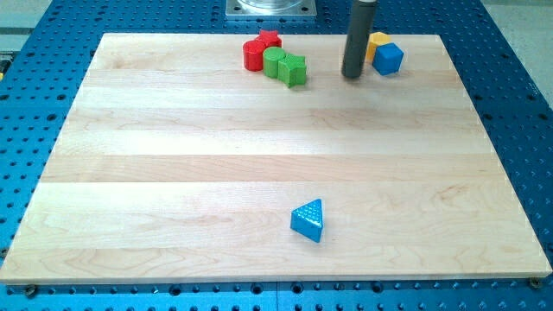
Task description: Place the triangle bottom of the green star
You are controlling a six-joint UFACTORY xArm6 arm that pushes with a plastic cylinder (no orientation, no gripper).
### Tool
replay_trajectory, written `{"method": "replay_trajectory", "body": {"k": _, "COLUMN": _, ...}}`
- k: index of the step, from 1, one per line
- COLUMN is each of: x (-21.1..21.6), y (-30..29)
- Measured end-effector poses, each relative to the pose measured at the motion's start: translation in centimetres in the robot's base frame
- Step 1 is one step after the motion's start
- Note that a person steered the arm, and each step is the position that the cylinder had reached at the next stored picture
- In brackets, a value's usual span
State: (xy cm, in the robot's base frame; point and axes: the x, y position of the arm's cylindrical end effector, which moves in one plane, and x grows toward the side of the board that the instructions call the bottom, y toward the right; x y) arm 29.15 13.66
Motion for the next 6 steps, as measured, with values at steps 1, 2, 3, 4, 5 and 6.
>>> {"method": "replay_trajectory", "body": {"k": 1, "x": 9.3, "y": -0.7}}
{"method": "replay_trajectory", "body": {"k": 2, "x": 22.7, "y": 2.5}}
{"method": "replay_trajectory", "body": {"k": 3, "x": 32.3, "y": 0.1}}
{"method": "replay_trajectory", "body": {"k": 4, "x": 30.5, "y": -10.0}}
{"method": "replay_trajectory", "body": {"k": 5, "x": 24.4, "y": -12.2}}
{"method": "replay_trajectory", "body": {"k": 6, "x": 17.9, "y": -10.7}}
